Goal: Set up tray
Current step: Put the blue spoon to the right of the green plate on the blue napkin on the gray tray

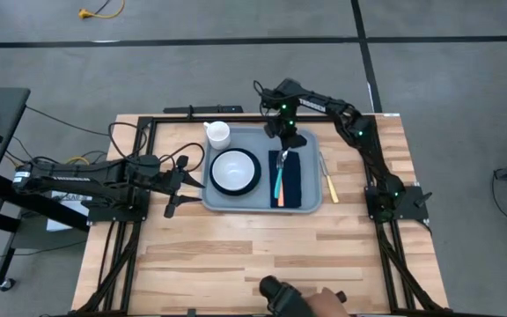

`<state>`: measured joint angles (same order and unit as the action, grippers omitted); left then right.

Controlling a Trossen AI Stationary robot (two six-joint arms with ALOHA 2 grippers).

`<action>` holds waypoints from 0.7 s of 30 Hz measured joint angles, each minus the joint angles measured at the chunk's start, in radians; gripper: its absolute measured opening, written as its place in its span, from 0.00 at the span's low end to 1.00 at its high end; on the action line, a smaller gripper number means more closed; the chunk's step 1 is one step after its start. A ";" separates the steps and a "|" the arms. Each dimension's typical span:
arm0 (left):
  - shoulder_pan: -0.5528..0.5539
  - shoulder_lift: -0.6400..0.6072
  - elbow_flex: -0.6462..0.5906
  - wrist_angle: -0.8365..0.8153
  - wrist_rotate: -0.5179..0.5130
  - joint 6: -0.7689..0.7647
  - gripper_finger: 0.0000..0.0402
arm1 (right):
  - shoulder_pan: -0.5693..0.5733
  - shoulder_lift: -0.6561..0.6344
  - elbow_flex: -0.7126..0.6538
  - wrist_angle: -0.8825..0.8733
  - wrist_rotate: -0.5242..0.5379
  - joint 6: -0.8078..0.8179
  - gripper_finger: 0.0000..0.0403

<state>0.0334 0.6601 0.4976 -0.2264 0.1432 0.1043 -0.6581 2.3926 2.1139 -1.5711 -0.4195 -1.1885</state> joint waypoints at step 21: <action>0.000 0.000 0.000 0.000 0.000 0.002 0.44 | 0.061 0.003 0.000 0.029 0.153 0.016 0.00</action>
<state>0.0334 0.6601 0.4976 -0.2260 0.1429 0.1059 -0.5971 2.3955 2.1136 -1.5416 -0.2662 -1.1726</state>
